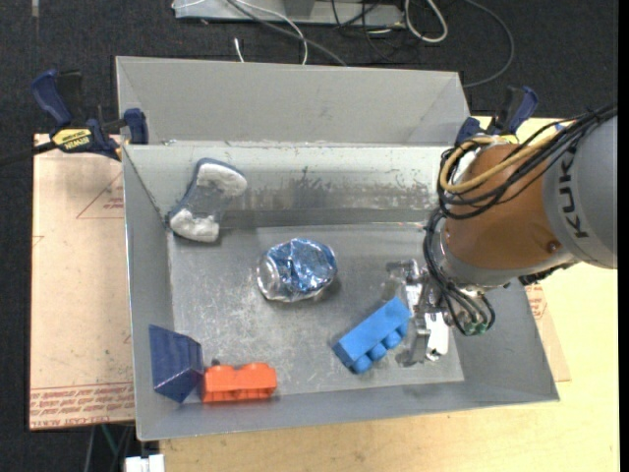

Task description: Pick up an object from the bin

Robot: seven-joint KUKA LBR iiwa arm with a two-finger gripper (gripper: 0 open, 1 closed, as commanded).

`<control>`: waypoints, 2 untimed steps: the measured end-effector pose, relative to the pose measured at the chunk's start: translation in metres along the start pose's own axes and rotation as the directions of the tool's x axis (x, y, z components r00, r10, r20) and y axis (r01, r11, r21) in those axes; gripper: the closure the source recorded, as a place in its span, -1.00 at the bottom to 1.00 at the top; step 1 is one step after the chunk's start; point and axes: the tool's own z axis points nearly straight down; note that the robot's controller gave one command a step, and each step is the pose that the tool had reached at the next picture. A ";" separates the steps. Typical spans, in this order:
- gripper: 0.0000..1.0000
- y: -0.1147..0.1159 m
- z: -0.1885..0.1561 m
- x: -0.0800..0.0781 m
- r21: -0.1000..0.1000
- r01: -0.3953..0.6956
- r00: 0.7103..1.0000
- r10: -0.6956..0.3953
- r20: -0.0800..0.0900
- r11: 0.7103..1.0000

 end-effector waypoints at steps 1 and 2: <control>-1.00 0.007 0.028 0.000 -0.001 -0.060 0.998 0.060 0.002 0.998; -1.00 0.004 -0.065 -0.001 0.000 -0.140 0.990 0.140 -0.001 0.990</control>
Offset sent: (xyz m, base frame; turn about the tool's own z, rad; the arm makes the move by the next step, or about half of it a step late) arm 0.0026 -0.0039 0.2792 -0.2137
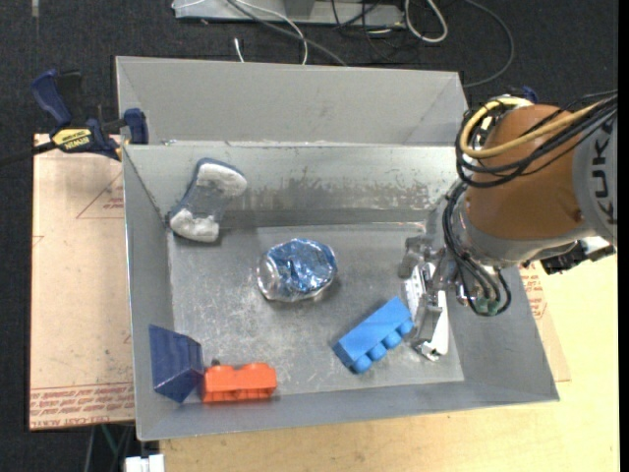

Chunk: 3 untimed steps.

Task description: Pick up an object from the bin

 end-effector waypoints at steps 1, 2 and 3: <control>-1.00 0.002 0.067 0.005 -0.002 -0.042 0.999 0.042 0.002 0.999; -1.00 0.006 0.104 0.004 -0.001 0.005 1.000 -0.005 0.001 1.000; -1.00 0.035 0.136 0.022 -0.003 0.014 1.000 -0.014 0.003 1.000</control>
Offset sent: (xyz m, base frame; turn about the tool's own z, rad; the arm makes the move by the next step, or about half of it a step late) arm 0.0047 0.0142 -0.0626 -0.1431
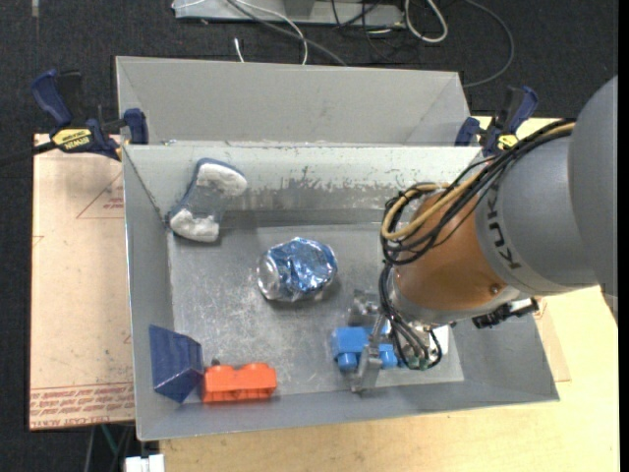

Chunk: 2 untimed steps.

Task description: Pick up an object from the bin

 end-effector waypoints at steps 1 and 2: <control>-1.00 0.010 0.000 0.000 0.002 0.128 0.992 -0.128 0.008 0.992; -1.00 0.007 0.000 0.000 0.001 0.086 0.996 -0.086 0.008 0.996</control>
Offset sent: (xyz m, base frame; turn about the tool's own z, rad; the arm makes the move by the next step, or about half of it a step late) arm -0.0016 0.0036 0.0002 -0.0281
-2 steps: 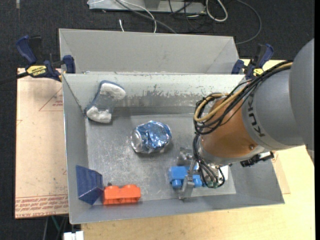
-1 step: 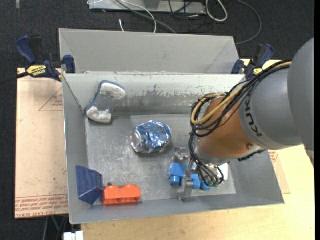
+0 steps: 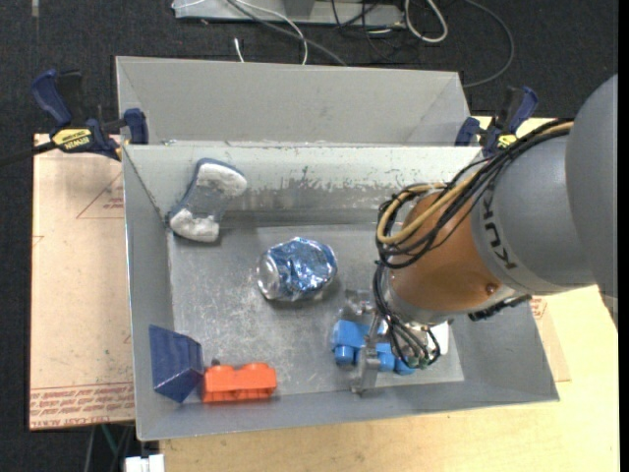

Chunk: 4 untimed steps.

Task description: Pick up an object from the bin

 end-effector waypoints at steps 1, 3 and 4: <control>-1.00 0.004 -0.107 -0.015 0.000 0.048 0.999 -0.048 -0.001 0.999; -1.00 0.004 -0.093 -0.039 -0.001 0.185 0.983 -0.185 -0.001 0.983; -1.00 0.033 -0.110 -0.018 -0.002 0.085 0.996 -0.085 0.002 0.996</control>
Offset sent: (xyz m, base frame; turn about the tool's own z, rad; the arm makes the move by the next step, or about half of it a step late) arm 0.0182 0.0040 0.1975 -0.0014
